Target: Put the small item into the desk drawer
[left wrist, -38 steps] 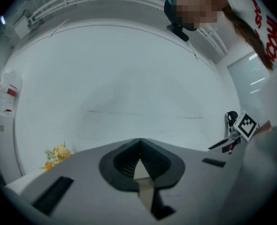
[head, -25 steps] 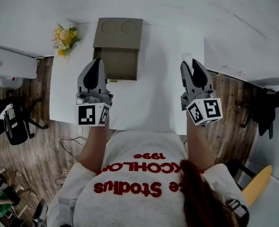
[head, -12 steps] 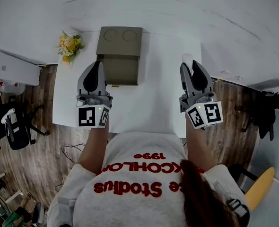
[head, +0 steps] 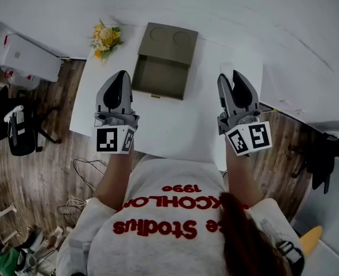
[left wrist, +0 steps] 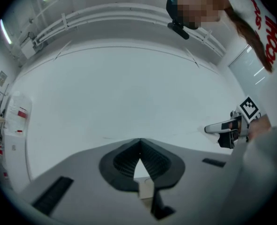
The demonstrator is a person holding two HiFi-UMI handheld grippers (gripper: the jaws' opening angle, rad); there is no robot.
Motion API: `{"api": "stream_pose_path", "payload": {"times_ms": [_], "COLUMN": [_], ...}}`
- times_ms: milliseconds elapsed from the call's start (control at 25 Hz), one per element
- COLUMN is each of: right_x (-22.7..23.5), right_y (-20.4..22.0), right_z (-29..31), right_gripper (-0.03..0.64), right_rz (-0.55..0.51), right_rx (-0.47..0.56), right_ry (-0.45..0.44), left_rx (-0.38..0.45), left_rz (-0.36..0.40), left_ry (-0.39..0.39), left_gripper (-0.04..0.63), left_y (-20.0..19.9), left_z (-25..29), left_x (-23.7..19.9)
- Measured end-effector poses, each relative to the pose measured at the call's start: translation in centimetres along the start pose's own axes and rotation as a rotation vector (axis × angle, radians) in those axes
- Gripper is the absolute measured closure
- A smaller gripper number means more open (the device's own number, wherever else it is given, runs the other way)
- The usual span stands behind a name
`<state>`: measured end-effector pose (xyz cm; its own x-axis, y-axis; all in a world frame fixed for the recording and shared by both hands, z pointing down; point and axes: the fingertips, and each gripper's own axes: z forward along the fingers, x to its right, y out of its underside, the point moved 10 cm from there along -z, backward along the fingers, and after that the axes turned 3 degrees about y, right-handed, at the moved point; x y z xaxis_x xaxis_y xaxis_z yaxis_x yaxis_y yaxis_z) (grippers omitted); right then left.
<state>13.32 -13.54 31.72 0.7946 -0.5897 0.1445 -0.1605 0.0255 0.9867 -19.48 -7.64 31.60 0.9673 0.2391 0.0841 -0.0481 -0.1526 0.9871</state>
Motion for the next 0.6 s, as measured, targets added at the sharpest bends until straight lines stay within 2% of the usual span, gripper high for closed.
{"api": "stream_pose_path", "payload": {"times_ms": [320,600], "right_x": [-2.5,-3.1], "right_y": [1.7,3.4], "right_z": [3.7,5.5], "right_gripper": [0.485,0.485], "right_rz": [0.031,0.039], "right_rx": [-0.024,-0.079], "right_ry": [-0.130,-0.174], "left_rx": [-0.033,-0.068], "left_rz": [0.019,-0.009], "left_ry": [-0.112,-0.152], "left_gripper": [0.588,0.588], "left_y": [0.3,1.9], "left_z": [-3.1,-4.0], "left_x": [-2.1,-2.6]}}
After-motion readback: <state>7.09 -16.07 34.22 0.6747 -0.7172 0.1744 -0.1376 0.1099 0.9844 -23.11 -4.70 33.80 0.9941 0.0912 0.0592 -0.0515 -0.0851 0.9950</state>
